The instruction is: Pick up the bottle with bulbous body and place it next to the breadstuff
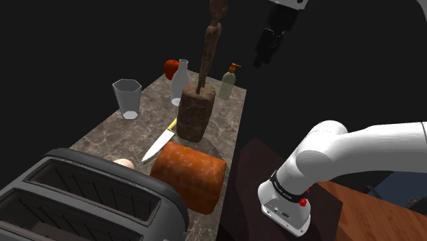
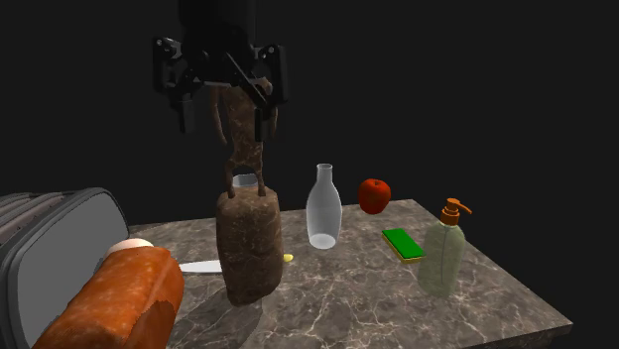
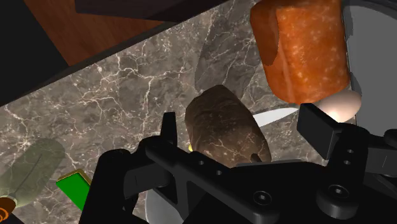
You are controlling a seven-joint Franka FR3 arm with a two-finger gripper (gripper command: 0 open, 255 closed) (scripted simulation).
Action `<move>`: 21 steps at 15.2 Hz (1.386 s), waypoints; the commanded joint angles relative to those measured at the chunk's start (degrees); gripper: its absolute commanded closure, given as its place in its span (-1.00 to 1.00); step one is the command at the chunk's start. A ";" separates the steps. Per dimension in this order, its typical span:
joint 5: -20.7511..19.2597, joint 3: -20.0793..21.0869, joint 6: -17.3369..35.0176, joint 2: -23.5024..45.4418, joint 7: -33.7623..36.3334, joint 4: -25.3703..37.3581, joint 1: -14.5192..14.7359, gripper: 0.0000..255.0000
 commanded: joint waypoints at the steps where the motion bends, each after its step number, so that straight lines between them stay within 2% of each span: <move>1: 0.00 0.00 0.00 0.00 0.00 0.00 0.00 -1.00; 11: -0.62 0.27 15.11 18.60 0.07 4.81 -0.08 -1.00; 21: -1.27 0.24 24.51 39.22 0.46 17.34 -0.25 -1.00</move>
